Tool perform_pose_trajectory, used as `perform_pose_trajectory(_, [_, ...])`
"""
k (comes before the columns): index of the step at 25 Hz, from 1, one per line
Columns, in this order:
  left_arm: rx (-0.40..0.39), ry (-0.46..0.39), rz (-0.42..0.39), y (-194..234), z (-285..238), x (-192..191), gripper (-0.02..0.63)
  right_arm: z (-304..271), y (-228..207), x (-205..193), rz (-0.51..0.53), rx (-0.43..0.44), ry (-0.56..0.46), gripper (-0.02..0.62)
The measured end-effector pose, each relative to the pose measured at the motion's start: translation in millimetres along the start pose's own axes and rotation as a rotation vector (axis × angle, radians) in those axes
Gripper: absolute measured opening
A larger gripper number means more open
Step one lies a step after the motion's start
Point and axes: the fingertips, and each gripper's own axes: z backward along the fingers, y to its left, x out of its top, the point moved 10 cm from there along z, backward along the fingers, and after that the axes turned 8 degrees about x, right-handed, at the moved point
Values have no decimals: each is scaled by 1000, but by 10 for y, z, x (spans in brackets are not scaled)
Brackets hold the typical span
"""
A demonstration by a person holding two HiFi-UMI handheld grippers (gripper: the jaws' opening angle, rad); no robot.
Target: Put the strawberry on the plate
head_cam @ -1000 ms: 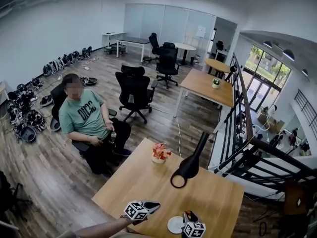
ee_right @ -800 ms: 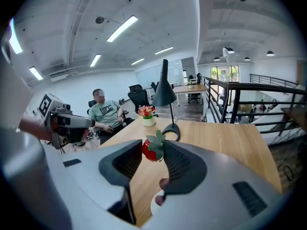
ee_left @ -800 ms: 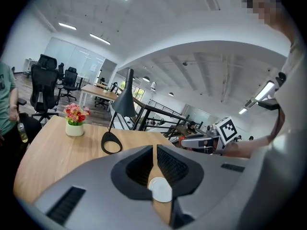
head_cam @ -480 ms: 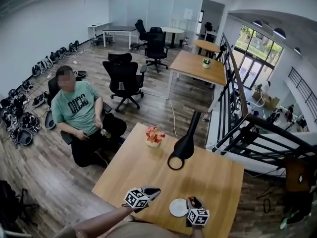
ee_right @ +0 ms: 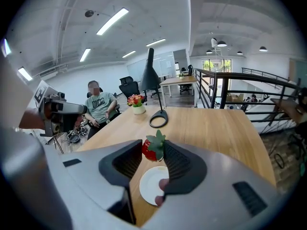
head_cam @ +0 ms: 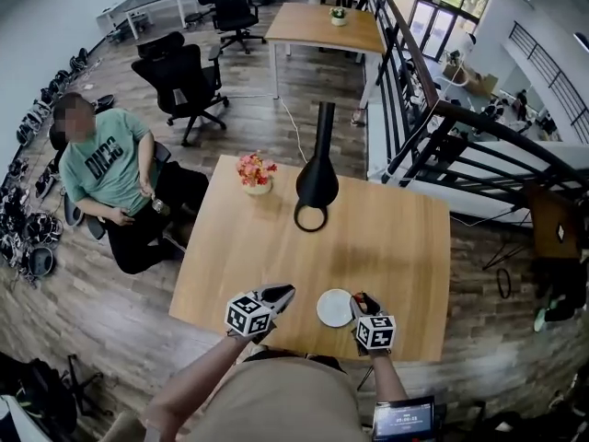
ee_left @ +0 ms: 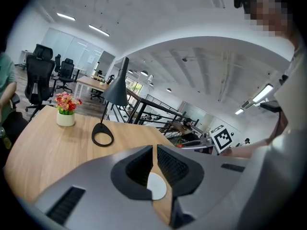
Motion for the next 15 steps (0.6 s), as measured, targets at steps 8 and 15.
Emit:
perform_pose_trajectory(8, [25, 34, 13, -21, -59, -58, 48, -258, -219, -479, -31, -8, 131, 147])
perform_pose_trajectory(15, [50, 37, 10, 4, -105, -17, 49, -556, -325, -770, -22, 14, 226, 147])
